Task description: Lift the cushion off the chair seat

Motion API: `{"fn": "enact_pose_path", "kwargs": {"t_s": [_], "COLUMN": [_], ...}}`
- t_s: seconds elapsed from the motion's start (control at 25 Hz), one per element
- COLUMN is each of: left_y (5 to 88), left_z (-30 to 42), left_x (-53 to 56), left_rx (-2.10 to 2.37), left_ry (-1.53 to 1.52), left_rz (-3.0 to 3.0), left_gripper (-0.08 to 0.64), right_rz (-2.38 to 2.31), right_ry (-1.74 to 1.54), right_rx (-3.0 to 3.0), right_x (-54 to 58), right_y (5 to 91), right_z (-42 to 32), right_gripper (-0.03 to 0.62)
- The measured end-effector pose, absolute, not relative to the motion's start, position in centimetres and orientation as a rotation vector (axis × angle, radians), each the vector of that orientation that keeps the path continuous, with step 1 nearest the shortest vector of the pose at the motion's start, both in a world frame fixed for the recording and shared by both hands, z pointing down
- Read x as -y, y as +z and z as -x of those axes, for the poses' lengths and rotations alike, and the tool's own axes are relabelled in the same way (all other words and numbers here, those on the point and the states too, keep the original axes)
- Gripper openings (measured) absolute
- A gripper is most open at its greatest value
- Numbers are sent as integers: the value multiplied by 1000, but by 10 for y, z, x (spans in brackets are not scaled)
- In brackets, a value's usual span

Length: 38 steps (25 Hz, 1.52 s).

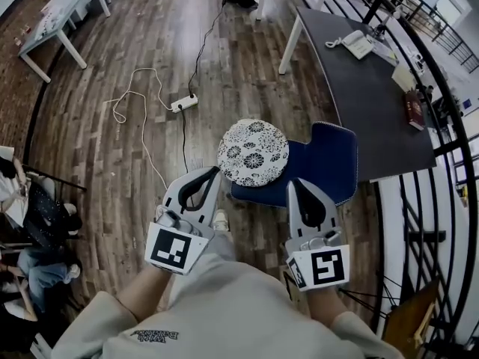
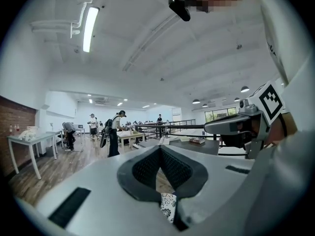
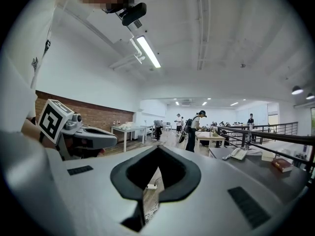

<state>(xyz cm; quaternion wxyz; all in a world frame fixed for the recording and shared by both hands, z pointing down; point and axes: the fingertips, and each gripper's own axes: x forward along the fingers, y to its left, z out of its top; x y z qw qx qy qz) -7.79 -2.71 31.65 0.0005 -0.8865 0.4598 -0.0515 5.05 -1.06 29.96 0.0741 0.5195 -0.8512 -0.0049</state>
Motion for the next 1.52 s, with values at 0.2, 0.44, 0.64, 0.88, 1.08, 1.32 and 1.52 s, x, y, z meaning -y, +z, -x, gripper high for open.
{"fn": "enact_pose_path", "kwargs": {"t_s": [0.2, 0.44, 0.64, 0.88, 1.08, 1.32, 1.52], "left_y": [309, 304, 303, 308, 310, 313, 322], "left_z": [91, 98, 92, 83, 66, 51, 42], "left_x": [80, 118, 133, 142, 152, 159, 172], "left_rx": [-1381, -1325, -1320, -1329, -1367, -1395, -1419], "left_ry": [-152, -154, -150, -184, -203, -215, -246], "left_rz": [2798, 2798, 2816, 2825, 2828, 2836, 2839], "left_gripper": [5, 5, 5, 5, 5, 5, 5], "right_rz": [-1601, -1667, -1676, -1646, -1601, -1581, -1614], "right_ry": [-37, -49, -53, -34, -9, 15, 50], "right_rx": [2541, 2519, 2506, 2518, 2530, 2534, 2522], "right_x": [62, 96, 114, 126, 141, 154, 169], "right_y": [290, 283, 281, 286, 291, 297, 312], "right_z": [-31, -29, -33, -39, -52, -67, -84], "right_gripper": [3, 2, 3, 3, 3, 3, 3]}}
